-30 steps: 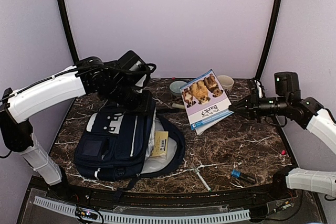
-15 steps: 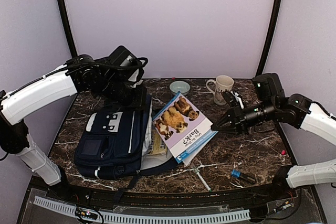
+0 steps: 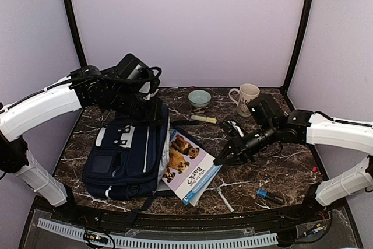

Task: Pack the student bag
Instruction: Place the book in the largest pocket of the bag.

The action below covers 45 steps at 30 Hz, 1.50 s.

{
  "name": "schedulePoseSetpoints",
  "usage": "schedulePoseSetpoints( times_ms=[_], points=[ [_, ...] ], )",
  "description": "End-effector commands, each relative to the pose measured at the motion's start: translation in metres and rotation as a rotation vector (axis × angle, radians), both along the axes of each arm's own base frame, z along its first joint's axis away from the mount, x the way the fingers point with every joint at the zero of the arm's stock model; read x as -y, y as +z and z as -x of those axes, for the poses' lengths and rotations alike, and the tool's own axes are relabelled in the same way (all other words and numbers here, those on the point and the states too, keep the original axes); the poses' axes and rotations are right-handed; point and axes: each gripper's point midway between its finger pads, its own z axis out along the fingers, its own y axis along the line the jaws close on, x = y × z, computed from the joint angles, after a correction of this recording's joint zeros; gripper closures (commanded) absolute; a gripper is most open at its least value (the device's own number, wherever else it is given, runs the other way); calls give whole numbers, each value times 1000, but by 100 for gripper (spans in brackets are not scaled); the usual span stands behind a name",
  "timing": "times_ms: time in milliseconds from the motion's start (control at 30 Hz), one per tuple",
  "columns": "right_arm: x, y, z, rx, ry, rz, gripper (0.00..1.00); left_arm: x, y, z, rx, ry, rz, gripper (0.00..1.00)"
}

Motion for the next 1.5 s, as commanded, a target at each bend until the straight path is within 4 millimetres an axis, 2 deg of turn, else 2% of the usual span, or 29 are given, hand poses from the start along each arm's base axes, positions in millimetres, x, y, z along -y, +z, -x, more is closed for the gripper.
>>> schedulePoseSetpoints(
  times_ms=[0, 100, 233, 267, 367, 433, 633, 700, 833, 967, 1033, 1200, 1333, 1467],
  points=[
    [-23, 16, -4, 73, 125, -88, 100, 11, 37, 5, 66, -34, 126, 100],
    [-32, 11, -12, 89, 175, -56, 100, 11, 39, 6, 67, -39, 118, 100],
    [-39, -10, -21, 81, 223, 26, 100, 8, 39, 8, 68, -48, 105, 100],
    [-44, -5, -24, 89, 231, 15, 100, 7, 40, 8, 71, -54, 102, 100],
    [-45, -8, -25, 95, 249, 28, 100, 7, 45, 12, 80, -85, 103, 100],
    [-38, -17, -27, 113, 253, 86, 100, 7, 45, 15, 85, -104, 117, 100],
    [-1, -49, -28, 135, 234, 328, 100, 7, 47, 19, 92, -132, 122, 100],
    [5, -44, -35, 168, 203, 376, 100, 11, 47, 18, 91, -144, 129, 100],
    [1, -16, -46, 263, 166, 336, 100, 21, 50, 20, 93, -191, 148, 100],
    [-1, -3, -58, 352, 190, 356, 100, 21, 47, 21, 87, -211, 130, 100],
    [-10, -1, -65, 402, 218, 352, 100, 25, 48, 22, 90, -237, 127, 100],
    [-48, 1, -72, 553, 357, 295, 100, 33, 56, 20, 116, -273, 143, 100],
    [-55, 1, -66, 632, 448, 250, 100, 33, 62, 14, 128, -227, 164, 100],
    [-56, -7, -70, 675, 433, 232, 100, 37, 68, 12, 129, -206, 210, 100]
  ],
)
